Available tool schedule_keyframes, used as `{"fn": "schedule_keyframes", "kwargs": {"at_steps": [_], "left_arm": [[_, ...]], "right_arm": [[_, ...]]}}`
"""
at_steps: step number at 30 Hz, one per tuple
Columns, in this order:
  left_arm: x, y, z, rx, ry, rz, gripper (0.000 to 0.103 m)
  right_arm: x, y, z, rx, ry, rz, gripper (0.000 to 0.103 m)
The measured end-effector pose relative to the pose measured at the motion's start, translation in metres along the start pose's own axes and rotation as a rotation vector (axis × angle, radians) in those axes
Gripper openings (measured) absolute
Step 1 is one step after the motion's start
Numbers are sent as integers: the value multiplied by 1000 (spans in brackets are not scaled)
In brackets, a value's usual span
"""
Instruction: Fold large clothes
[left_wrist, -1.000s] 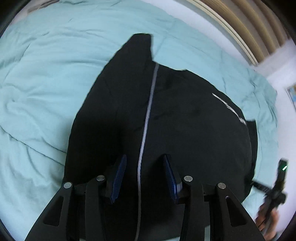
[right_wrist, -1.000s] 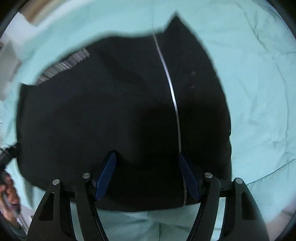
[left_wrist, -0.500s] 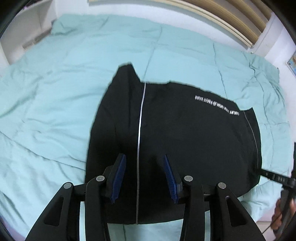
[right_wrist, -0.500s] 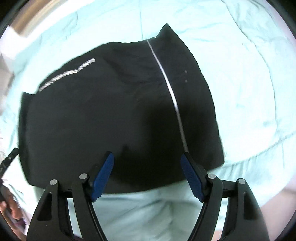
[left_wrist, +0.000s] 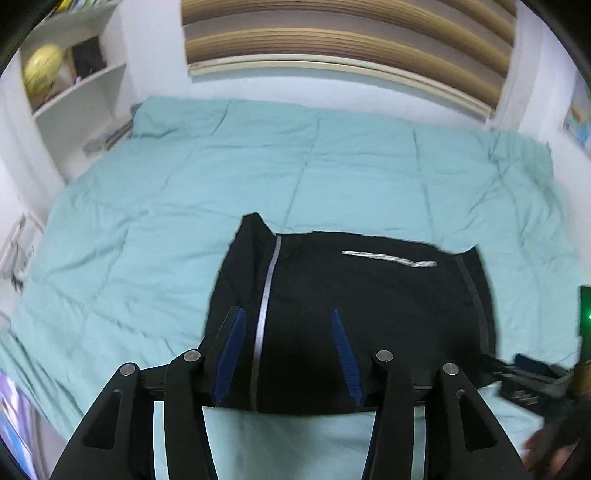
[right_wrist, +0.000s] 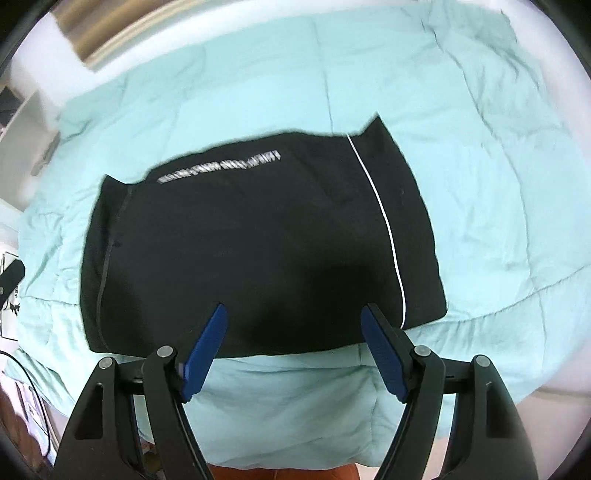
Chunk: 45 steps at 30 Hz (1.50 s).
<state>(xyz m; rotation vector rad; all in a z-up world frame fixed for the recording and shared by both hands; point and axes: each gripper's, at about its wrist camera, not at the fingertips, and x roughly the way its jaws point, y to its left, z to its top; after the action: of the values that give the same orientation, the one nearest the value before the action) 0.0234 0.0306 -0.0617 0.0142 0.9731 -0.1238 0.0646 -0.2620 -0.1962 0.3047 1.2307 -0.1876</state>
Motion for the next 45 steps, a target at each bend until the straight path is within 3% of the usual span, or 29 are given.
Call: {"fn": "schedule_keyframes", "kwargs": {"at_steps": [7,19,24,36,45], "left_arm": [[-45,-15,-1,4,-27,-27,58],[-66,-27,-9,45,-66,-58,58],[-70,-29,-12,48,-76,-37,58],[-71,-40,-13,73,-85,-72,58],[-67,-45,-13,74,-88,-49,58]], "right_arm": [[-57,22,2,-30,-108,-14,79],[-110,27,-1,4,-239,-24,80],[-123,27,-7,30,-295,0,80],[-131,29,-10,31,-331,-45,80],[-119,24,-12,31,-289,-57,80]]}}
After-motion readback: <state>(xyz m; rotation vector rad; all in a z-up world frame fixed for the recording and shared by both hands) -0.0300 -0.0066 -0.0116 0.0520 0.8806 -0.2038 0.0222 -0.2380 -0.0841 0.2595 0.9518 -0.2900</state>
